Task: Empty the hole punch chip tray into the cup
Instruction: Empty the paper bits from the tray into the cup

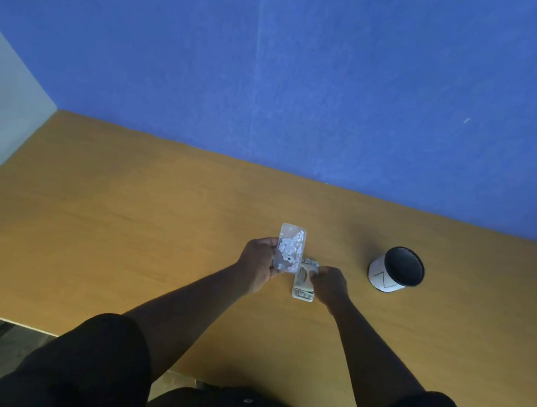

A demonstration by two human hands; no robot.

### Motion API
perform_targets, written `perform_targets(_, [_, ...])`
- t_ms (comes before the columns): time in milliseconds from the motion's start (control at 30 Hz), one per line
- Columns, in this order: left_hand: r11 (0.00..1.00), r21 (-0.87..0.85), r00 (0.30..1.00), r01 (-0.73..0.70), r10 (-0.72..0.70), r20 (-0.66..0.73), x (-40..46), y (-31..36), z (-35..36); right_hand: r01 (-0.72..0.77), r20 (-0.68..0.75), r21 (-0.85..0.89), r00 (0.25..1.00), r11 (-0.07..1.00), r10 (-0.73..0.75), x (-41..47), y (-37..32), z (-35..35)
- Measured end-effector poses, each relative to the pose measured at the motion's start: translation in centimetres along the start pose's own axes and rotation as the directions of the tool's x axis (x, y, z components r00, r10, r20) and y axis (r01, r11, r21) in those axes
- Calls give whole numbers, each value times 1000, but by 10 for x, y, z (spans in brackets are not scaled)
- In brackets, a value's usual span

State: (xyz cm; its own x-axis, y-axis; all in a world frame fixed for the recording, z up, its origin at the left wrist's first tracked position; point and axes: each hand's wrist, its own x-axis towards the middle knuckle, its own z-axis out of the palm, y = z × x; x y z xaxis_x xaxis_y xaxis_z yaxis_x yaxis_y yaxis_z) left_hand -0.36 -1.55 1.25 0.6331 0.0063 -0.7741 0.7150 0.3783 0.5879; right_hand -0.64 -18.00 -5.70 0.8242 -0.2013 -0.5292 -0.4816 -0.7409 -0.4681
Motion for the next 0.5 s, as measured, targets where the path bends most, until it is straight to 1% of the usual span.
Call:
perform_targets(67, [1000, 8, 1000, -2, 1, 13, 0, 0, -2, -18, -32, -3, 999, 1000, 18, -5, -2, -2])
perform_targets(133, [1000, 17, 999, 1, -1, 34, 1, 1, -3, -34, -129, 1, 991, 999, 34, -10, -3, -4])
perform_targets(200, [1000, 20, 999, -2, 1, 55, 3, 0, -3, -24, -225, -56, 974, 998, 11, -17, -9, -10])
perform_targets(233, [999, 33, 998, 1, -3, 59, 2, 1, -3, -20, -230, -60, 973, 998, 6, -19, -12, -13])
perform_targets(267, [999, 40, 998, 6, -8, 56, 2, 2, -2, 2, -198, -28, 980, 1000, -8, -18, -17, -18])
perform_targets(333, [999, 50, 997, 10, -14, 76, 6, 2, 3, 42, -131, 109, 991, 993, -28, -21, -26, -26])
perform_targets(400, [998, 69, 996, 1, -8, 93, 11, 0, 8, 88, -129, 240, 990, 967, -58, -24, -31, -33])
perform_targets(433, [996, 88, 994, 1, -11, 112, 11, -2, 17, 107, -152, 267, 986, 958, -67, -23, -26, -38])
perform_targets(500, [993, 120, 993, -7, -7, 118, 16, -5, 28, 147, -170, 217, 979, 965, -111, -25, -21, -46])
